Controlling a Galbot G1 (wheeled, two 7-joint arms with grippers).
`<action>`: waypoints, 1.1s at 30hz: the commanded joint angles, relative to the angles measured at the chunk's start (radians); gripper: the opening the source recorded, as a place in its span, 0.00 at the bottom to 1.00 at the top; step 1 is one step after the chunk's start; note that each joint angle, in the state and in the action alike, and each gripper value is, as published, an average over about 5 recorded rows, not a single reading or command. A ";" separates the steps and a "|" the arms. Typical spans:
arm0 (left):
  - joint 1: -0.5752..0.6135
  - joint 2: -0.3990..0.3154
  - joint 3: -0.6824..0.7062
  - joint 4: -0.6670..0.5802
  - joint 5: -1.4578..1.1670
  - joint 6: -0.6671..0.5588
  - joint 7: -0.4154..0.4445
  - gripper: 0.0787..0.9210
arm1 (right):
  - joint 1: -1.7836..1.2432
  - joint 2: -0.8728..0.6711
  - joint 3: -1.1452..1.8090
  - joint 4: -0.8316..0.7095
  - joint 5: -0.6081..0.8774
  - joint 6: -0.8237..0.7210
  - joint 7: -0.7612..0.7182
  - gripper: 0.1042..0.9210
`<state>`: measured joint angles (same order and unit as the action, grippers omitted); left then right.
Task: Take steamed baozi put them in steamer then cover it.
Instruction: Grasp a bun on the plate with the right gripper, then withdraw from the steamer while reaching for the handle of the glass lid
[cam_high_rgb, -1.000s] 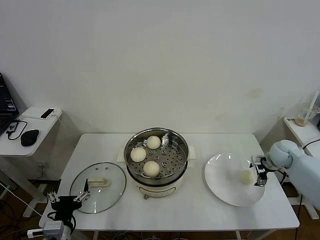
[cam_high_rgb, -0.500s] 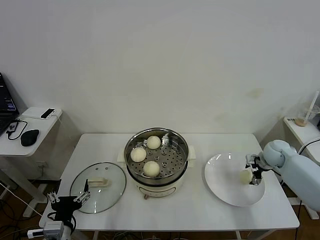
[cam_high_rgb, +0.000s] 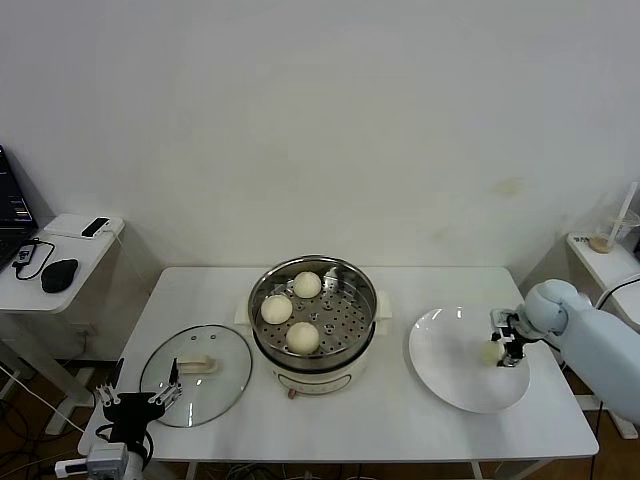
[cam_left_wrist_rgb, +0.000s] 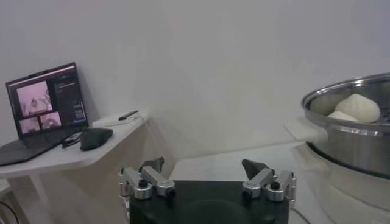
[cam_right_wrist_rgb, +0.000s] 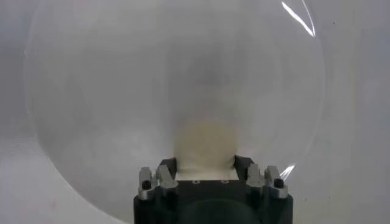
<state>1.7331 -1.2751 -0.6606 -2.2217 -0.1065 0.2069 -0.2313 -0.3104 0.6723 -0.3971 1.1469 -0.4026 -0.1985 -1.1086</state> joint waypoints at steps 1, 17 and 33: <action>0.003 0.000 0.002 -0.007 0.001 0.001 0.000 0.88 | 0.016 -0.015 -0.003 0.012 0.008 0.002 -0.016 0.58; -0.006 0.005 0.011 -0.020 0.007 0.004 0.001 0.88 | 0.596 -0.159 -0.393 0.371 0.352 -0.121 -0.007 0.59; -0.007 0.005 -0.008 -0.017 0.007 0.003 0.004 0.88 | 0.892 0.224 -0.698 0.401 0.754 -0.348 0.176 0.61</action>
<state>1.7232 -1.2694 -0.6631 -2.2415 -0.0996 0.2105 -0.2285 0.4155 0.7050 -0.9273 1.5100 0.1197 -0.4196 -1.0257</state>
